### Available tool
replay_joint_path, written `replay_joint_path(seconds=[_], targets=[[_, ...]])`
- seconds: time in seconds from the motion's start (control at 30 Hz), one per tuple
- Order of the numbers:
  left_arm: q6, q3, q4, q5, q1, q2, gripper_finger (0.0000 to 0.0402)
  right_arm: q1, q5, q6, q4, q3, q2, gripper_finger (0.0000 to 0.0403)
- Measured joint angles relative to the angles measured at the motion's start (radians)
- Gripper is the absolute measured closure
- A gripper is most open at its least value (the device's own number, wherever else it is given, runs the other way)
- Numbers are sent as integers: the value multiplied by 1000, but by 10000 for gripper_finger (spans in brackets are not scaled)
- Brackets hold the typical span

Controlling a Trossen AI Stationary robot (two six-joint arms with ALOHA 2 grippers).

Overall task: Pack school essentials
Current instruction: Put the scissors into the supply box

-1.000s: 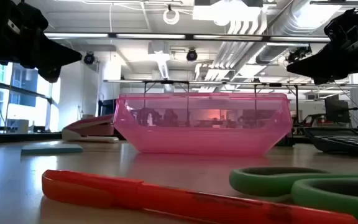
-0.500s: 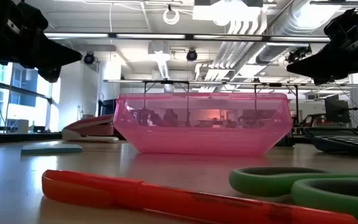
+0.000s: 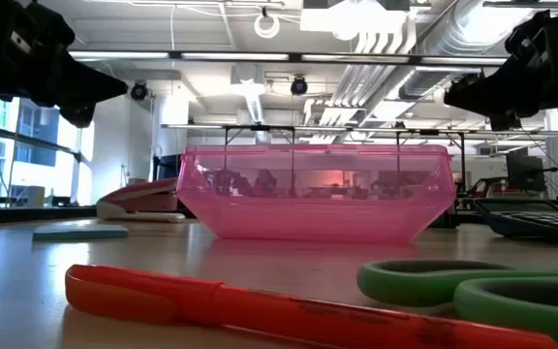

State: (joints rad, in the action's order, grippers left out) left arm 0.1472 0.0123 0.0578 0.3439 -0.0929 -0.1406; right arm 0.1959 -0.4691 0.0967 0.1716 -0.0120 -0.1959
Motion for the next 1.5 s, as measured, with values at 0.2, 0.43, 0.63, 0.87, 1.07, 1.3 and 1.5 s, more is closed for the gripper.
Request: replay_joint_path(seconds=[0.2, 0.43, 0.63, 0.87, 1.07, 1.3, 1.5], targets=[[-65, 0, 0, 4, 0, 0, 397, 0, 7, -32, 70, 0, 0, 316], [-101, 0, 41, 26, 1, 0, 397, 0, 86, -52, 36, -103, -12, 273], [-100, 0, 84, 33, 1, 0, 397, 1, 242, -49, -131, -307, -141, 272], [-146, 0, 147, 34, 1, 0, 397, 1, 280, 13, -400, -553, -430, 272], [-159, 0, 151, 42, 1, 0, 397, 8, 349, 63, -574, -710, -644, 272], [-159, 0, 150, 91, 1, 0, 397, 89, 351, 61, -611, -839, -814, 272], [-159, 0, 149, 101, 1, 0, 397, 153, 321, 60, -654, -958, -932, 272]])
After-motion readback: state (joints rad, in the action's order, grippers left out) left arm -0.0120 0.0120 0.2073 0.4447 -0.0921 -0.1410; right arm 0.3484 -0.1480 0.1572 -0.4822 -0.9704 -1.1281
